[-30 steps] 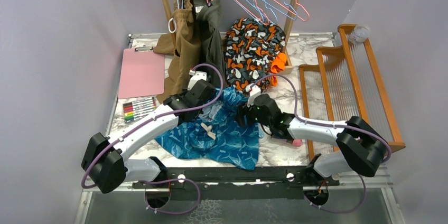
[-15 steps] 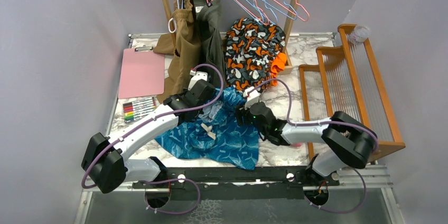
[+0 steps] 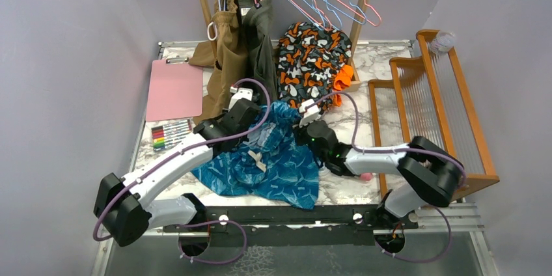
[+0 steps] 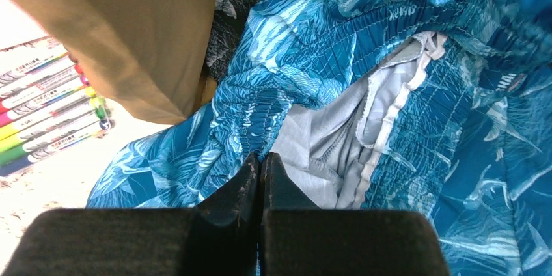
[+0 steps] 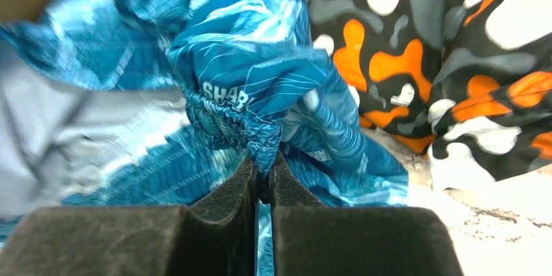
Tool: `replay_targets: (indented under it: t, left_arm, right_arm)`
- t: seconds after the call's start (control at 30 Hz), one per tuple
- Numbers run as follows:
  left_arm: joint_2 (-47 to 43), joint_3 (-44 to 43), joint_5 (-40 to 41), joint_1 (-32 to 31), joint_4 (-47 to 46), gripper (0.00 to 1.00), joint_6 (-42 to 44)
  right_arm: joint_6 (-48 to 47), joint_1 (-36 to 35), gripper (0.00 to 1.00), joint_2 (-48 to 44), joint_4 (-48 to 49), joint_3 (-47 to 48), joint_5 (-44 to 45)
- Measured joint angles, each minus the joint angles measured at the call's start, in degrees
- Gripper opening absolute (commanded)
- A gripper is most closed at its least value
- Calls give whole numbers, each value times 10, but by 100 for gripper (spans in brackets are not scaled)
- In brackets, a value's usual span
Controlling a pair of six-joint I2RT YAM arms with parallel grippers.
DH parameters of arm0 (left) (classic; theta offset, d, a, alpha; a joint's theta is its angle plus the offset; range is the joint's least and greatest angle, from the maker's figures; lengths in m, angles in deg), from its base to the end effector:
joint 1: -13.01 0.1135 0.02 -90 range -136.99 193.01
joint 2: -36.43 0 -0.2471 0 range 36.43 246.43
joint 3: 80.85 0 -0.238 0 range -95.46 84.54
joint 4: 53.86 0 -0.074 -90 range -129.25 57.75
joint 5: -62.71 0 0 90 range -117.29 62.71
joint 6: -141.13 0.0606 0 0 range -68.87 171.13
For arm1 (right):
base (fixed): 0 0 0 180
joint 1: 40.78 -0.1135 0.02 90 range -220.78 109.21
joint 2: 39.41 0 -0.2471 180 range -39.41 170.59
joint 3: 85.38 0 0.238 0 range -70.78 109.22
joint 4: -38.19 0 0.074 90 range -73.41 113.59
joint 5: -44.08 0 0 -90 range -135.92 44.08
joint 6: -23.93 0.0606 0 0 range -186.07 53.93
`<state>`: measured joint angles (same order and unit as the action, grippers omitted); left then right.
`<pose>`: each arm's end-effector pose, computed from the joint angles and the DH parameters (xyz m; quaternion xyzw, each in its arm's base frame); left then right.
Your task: Place the shorts on the hanger
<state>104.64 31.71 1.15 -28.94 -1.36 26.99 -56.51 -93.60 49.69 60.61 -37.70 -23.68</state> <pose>0.1996 -0.1406 0.2377 0.0659 0.9209 0.0289 0.3831 0.2102 0.2392 0.1608 -0.1903 0.7839 0.1608 0.5688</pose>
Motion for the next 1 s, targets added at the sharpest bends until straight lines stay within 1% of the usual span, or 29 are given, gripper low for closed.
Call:
replay_targets:
  t: [0.07, 0.13, 0.2, 0.3, 0.47, 0.53, 0.57, 0.63, 0.73, 0.8, 0.83, 0.9, 1.0]
  left_arm:
    - [-15, -6, -5, 0, 12, 0, 1]
    - [-37, -16, -10, 0, 23, 0, 2]
    - [-71, -30, -22, 0, 35, 0, 3]
    - [-143, -56, -42, 0, 48, 0, 11]
    - [-244, -116, -75, 0, 52, 0, 32]
    - [-264, -151, -85, 0, 51, 0, 47]
    - [-270, -169, -88, 0, 50, 0, 54]
    - [-276, -228, -99, 0, 43, 0, 74]
    - [-281, -295, -114, 0, -2, 0, 103]
    - [-301, -295, -118, 0, -47, 0, 116]
    - [-312, -287, -120, 0, -60, 0, 119]
    - [-342, -238, -119, 0, -93, 0, 117]
    - [-373, -143, -114, 0, -103, 0, 101]
  right_arm:
    - [0, 0, 1, -32, -9, 0, -1]
    - [5, 0, 1, -87, -38, 4, -9]
    - [9, 0, 1, -143, -92, 24, -24]
    - [12, 0, 1, -209, -198, 95, -54]
    - [13, 0, 1, -257, -403, 250, -85]
    - [13, 0, 1, -261, -497, 323, -87]
    - [12, 0, 1, -261, -528, 355, -87]
    - [9, 0, 1, -251, -619, 457, -87]
    - [9, 0, 1, -232, -692, 611, -98]
    - [10, -1, 1, -227, -709, 671, -108]
    - [12, -1, 1, -229, -713, 678, -115]
    - [21, -2, 1, -243, -718, 647, -126]
    - [37, -3, 1, -245, -724, 536, -134]
